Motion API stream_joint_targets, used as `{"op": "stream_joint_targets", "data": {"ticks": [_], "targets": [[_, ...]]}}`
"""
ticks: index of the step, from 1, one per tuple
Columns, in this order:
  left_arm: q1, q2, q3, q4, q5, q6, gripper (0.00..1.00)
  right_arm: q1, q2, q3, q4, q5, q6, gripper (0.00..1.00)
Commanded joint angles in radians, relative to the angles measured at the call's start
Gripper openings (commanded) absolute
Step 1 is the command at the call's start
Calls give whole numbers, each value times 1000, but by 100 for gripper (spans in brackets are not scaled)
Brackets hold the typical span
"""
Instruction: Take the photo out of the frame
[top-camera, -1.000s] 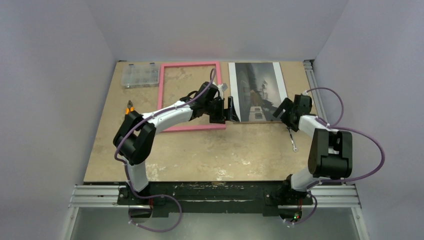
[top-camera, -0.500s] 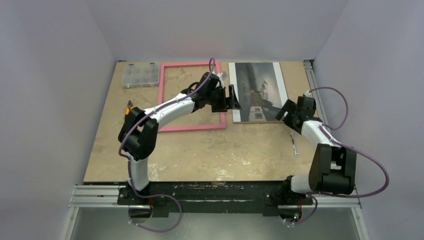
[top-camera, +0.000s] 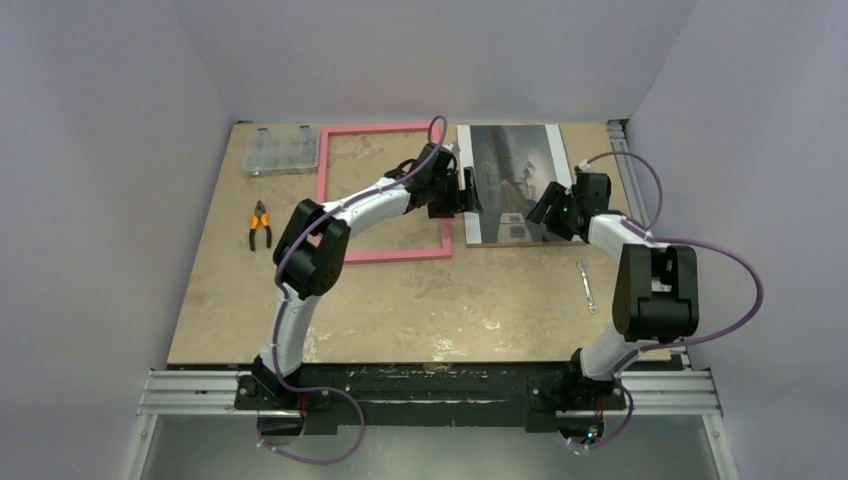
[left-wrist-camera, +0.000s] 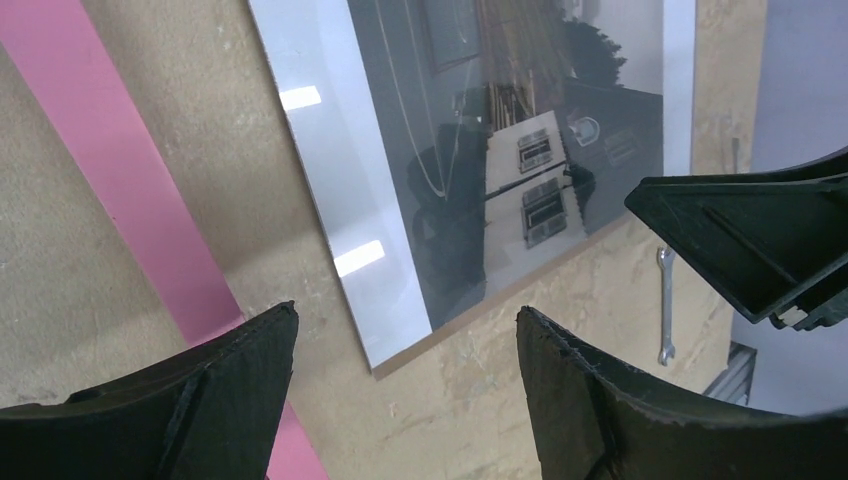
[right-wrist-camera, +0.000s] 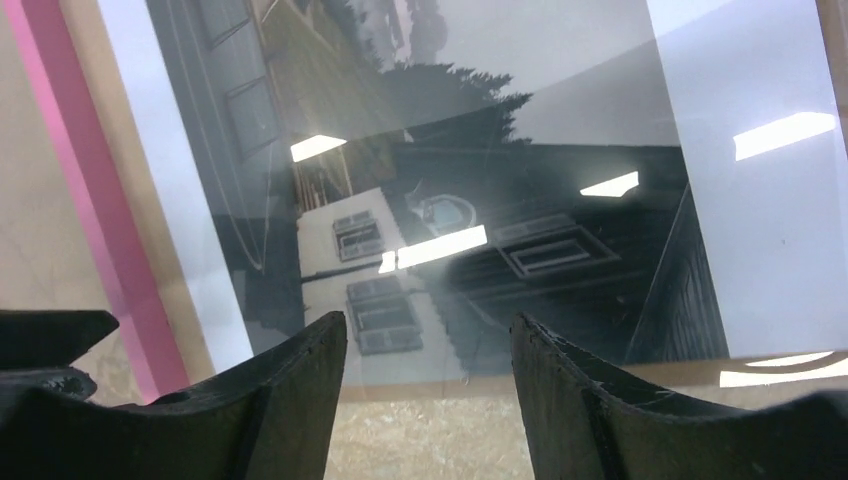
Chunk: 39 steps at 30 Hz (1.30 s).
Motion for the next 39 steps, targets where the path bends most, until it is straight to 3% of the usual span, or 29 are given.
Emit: {"op": "stream_joint_targets", "data": {"ticks": [1, 5, 17, 28, 39], "targets": [[-15, 20, 60, -3, -71, 45, 78, -2, 50, 65, 31, 11, -4, 58], [-30, 43, 76, -16, -100, 49, 78, -2, 96, 76, 4, 32, -8, 53], [-70, 112, 117, -37, -180, -1, 82, -2, 143, 63, -4, 27, -3, 53], [-72, 111, 120, 33, -42, -49, 77, -2, 172, 69, -8, 26, -16, 53], [-85, 27, 104, 59, -17, -61, 77, -2, 194, 83, -22, 30, -19, 53]]}}
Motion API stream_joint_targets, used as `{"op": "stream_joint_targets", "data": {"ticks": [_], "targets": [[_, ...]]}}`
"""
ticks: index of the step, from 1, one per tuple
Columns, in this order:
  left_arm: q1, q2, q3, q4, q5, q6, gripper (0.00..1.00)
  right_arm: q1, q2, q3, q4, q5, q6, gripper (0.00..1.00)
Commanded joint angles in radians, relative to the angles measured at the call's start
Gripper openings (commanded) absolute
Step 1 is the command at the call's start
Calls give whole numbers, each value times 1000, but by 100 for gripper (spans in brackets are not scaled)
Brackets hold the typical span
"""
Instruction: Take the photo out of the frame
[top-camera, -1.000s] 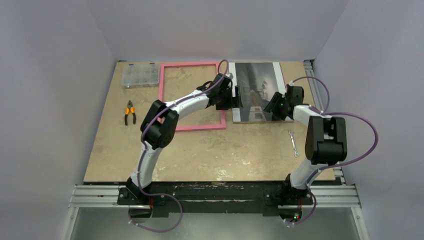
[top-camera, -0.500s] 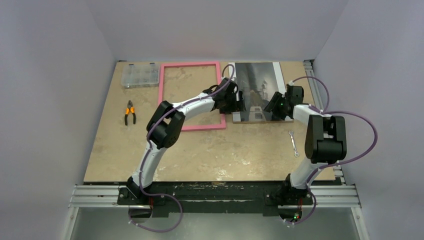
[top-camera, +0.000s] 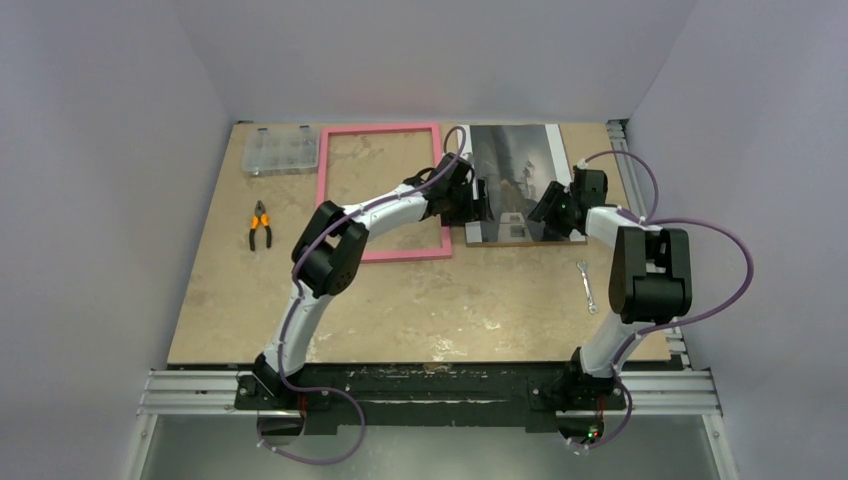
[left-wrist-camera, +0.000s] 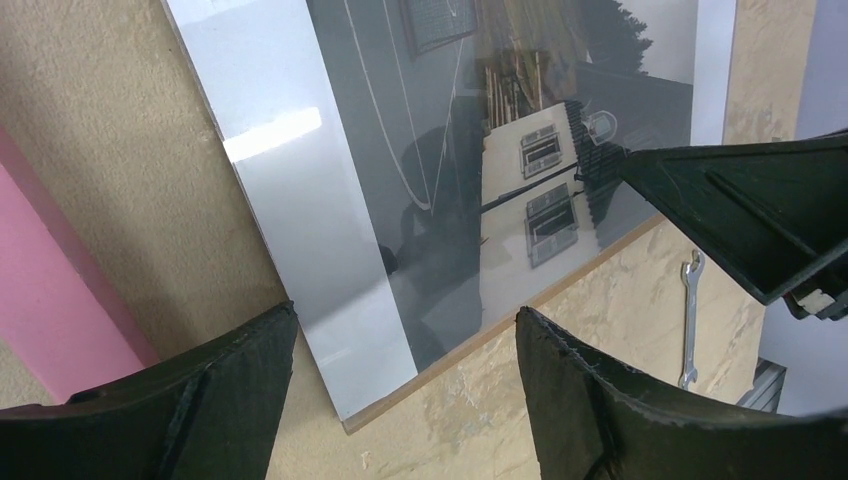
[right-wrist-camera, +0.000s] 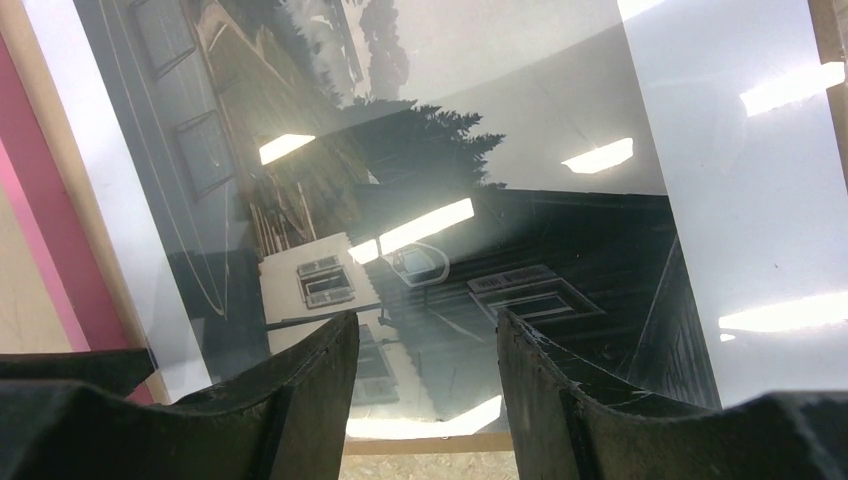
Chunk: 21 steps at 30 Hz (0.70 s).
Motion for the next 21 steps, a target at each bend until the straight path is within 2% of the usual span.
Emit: {"op": "stream_joint_targets", "data": {"ticks": [1, 15, 18, 21], "targets": [[-21, -96, 12, 71, 53, -29, 77, 2, 54, 5, -38, 18, -18, 52], [-20, -136, -43, 160, 140, -143, 77, 2, 66, 0, -40, 20, -31, 53], [-11, -130, -60, 179, 160, -175, 73, 6, 60, 1, -41, 14, -41, 55], [-3, -117, -61, 183, 174, -178, 60, 17, 54, 3, -43, 16, -55, 58]]}}
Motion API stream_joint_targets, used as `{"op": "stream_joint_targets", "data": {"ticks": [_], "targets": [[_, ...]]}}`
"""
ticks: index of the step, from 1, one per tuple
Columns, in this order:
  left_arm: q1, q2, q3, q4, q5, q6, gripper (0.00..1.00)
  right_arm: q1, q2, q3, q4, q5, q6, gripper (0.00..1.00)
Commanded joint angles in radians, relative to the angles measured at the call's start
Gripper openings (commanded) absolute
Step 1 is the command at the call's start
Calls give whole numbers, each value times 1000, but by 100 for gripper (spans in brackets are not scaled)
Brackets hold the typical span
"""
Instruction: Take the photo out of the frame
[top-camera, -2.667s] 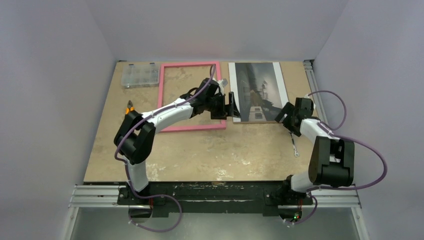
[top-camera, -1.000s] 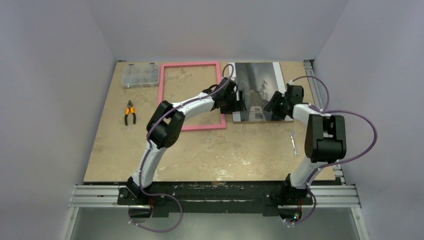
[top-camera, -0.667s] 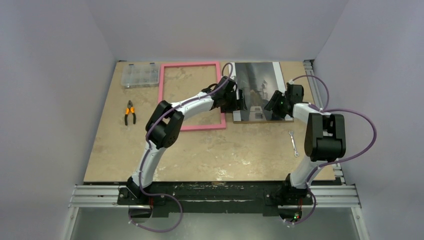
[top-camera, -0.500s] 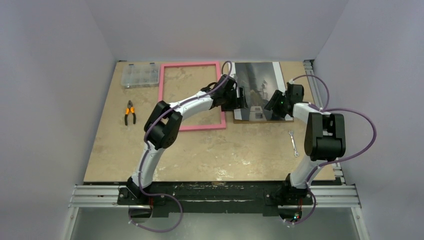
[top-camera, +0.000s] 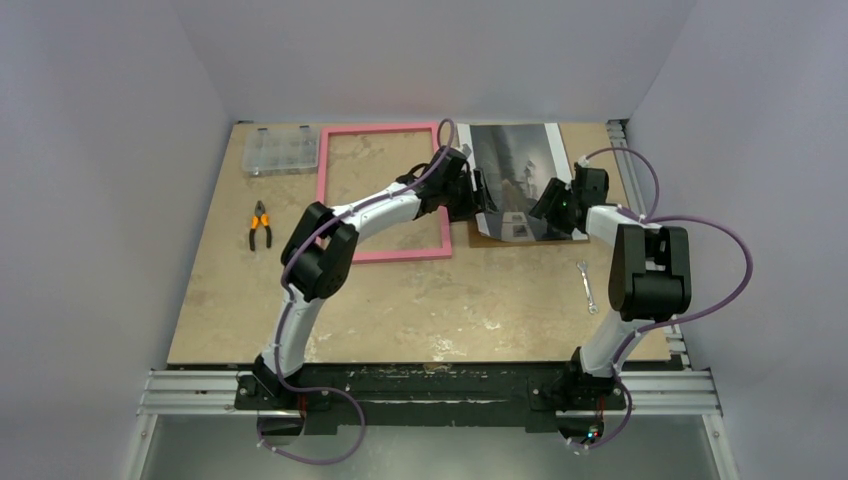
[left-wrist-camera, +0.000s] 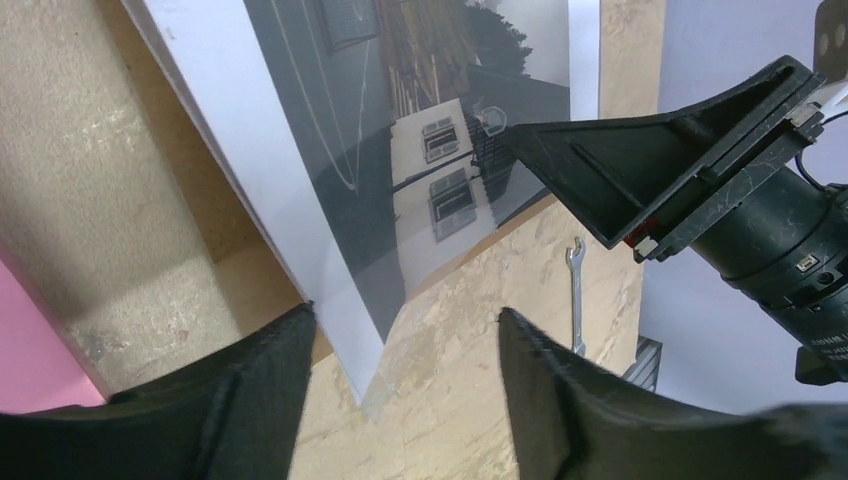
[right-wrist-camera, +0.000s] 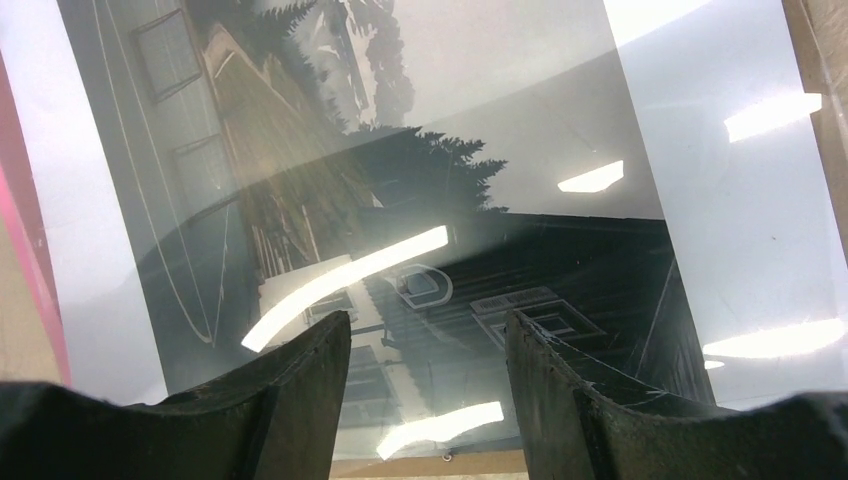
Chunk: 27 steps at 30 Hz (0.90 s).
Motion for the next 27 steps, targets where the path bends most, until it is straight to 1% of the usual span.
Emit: {"op": "stream_joint_targets", "data": {"ticks": [1, 3, 7, 9, 13, 16, 19, 22, 24, 25, 27], "targets": [[-5, -30, -6, 97, 94, -52, 56, 26, 32, -8, -75, 10, -38, 59], [-1, -21, -5, 87, 98, -46, 47, 37, 23, -7, -79, 13, -46, 61], [8, -20, -19, 78, 96, -35, 33, 55, -1, -3, -89, 21, -61, 65], [13, -23, -29, 76, 98, -28, 30, 91, -26, -3, -98, 38, -77, 69], [23, -19, -32, 73, 113, -20, 21, 168, -118, -23, -87, 123, -135, 74], [30, -12, -30, 73, 129, -20, 17, 236, -217, -72, -41, 213, -214, 75], [36, -6, -28, 74, 142, -20, 16, 324, -298, -125, -3, 354, -314, 76], [40, -4, -26, 73, 151, -19, 16, 385, -368, -167, 14, 469, -349, 76], [43, -4, -27, 71, 154, -18, 16, 396, -409, -191, 10, 504, -301, 76], [45, -3, -28, 70, 157, -19, 16, 396, -425, -200, 2, 499, -239, 76], [47, -3, -32, 74, 166, -21, 16, 374, -445, -219, -24, 472, -105, 81]]}}
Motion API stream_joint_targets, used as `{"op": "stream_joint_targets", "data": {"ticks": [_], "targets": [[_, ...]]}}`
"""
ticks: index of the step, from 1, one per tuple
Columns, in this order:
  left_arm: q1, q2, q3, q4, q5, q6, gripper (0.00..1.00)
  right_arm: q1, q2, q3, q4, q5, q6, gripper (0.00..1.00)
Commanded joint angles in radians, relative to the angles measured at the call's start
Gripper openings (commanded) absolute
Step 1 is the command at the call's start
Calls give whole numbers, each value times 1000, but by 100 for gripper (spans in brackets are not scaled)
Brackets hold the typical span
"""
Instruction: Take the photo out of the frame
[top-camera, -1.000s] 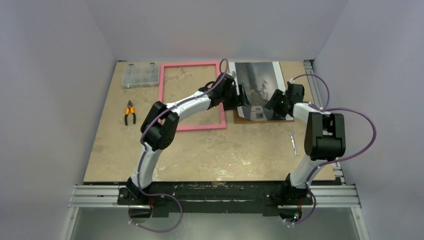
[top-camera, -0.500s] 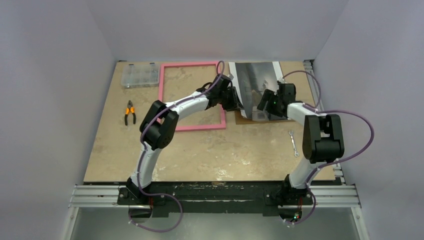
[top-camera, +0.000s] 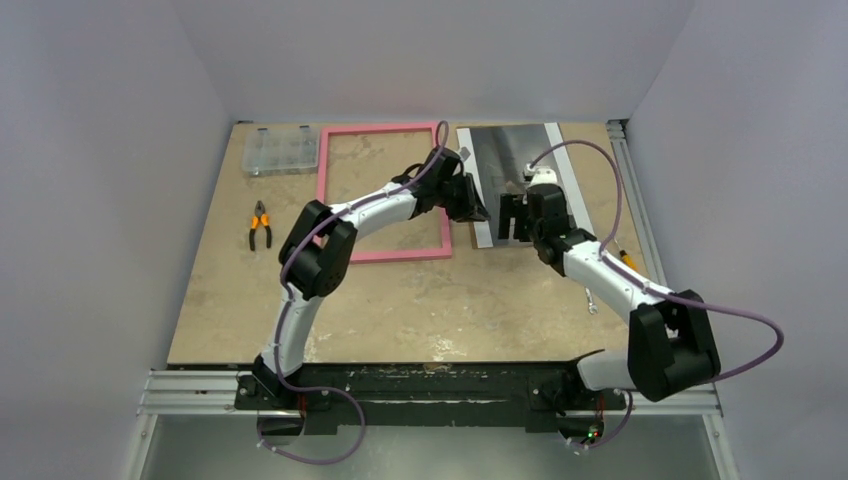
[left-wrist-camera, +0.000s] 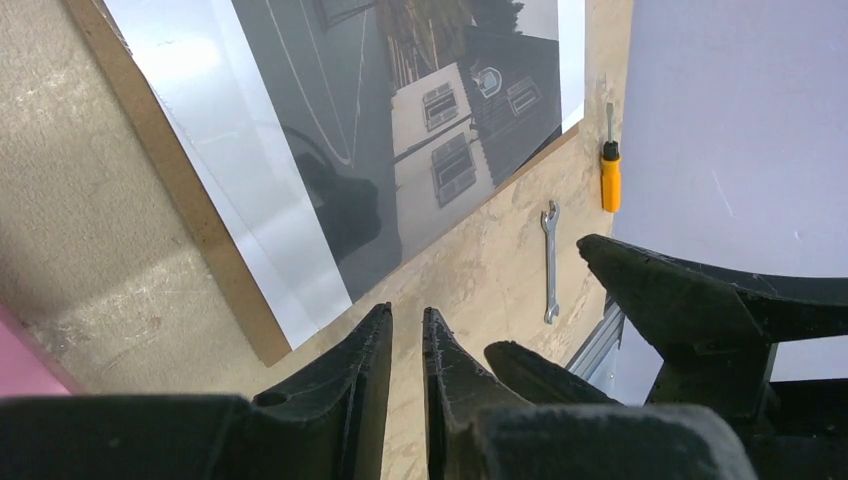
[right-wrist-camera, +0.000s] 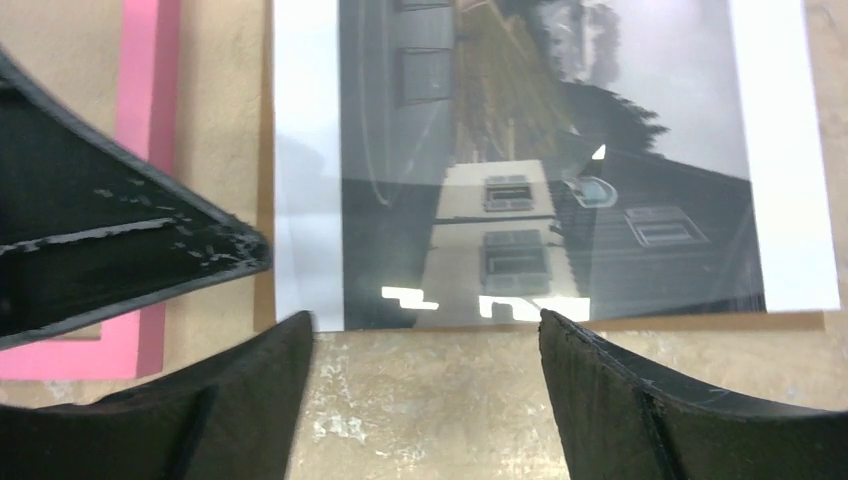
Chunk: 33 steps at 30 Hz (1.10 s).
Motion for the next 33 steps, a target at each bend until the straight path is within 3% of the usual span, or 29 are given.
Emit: {"op": "stream_joint_targets", "data": {"ticks": [1, 4, 7, 10, 16, 23, 33], "targets": [[15, -5, -2, 44, 41, 4, 17, -65, -54, -42, -20, 35, 204, 81], [16, -9, -14, 50, 50, -1, 30, -203, -75, -86, 10, -169, 334, 81], [17, 3, -10, 43, 78, 15, 43, -263, -79, -96, 10, -279, 357, 82], [16, 27, 4, 29, 103, 32, 45, -323, -72, -117, 9, -324, 417, 82], [14, 68, 25, 31, 136, 68, 46, -561, -9, -173, 117, -545, 476, 78], [8, 85, 27, 25, 114, 90, 48, -554, 86, -269, 317, -694, 598, 73], [-2, 99, 27, 32, 126, 91, 50, -420, 143, -280, 358, -676, 598, 74]]}}
